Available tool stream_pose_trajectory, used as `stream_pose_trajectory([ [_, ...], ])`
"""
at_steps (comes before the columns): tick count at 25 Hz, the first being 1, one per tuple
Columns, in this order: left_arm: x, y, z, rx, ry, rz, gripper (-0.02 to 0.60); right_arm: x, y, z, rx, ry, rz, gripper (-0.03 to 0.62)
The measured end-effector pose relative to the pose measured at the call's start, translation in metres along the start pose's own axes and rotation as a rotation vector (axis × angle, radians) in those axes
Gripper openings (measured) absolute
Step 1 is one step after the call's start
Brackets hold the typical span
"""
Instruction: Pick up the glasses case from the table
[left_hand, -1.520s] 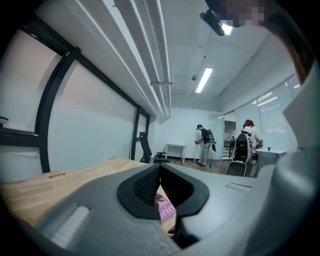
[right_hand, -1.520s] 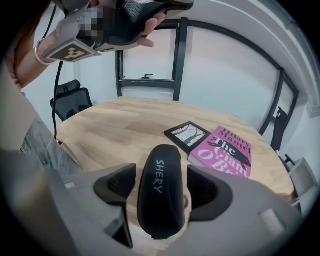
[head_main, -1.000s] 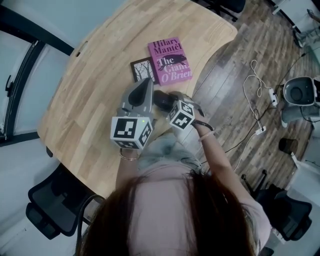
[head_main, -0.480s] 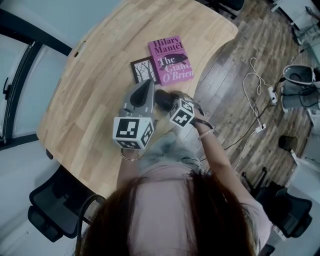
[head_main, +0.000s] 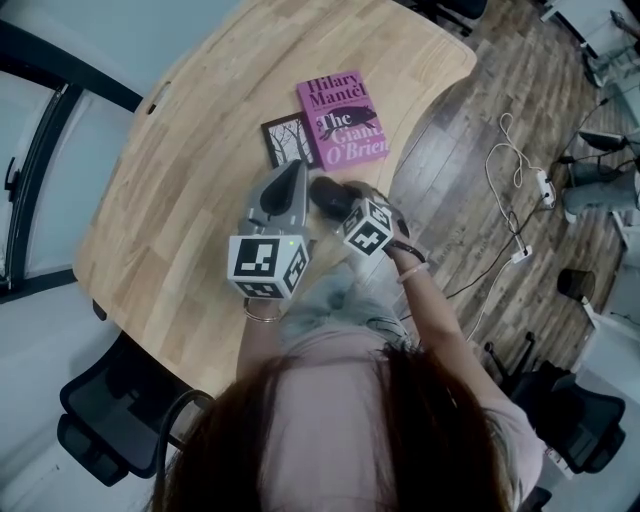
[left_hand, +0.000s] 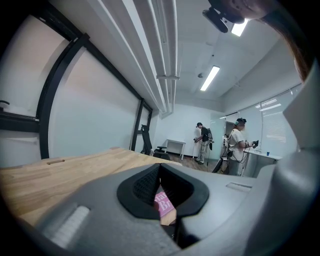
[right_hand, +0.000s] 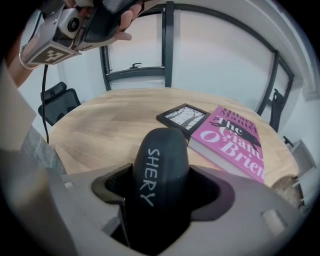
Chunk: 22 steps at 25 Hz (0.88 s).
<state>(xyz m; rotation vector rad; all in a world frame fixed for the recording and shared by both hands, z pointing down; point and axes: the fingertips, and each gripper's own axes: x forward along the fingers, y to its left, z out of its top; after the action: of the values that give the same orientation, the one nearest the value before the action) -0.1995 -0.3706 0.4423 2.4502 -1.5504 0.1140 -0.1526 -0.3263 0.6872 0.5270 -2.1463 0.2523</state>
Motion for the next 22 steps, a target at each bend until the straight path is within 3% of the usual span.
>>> stream_pose_trajectory([
  [22, -0.031, -0.037, 0.014, 0.031, -0.033, 0.024, 0.009, -0.069, -0.015, 0.028, 0.207, -0.258, -0.118, 0.351],
])
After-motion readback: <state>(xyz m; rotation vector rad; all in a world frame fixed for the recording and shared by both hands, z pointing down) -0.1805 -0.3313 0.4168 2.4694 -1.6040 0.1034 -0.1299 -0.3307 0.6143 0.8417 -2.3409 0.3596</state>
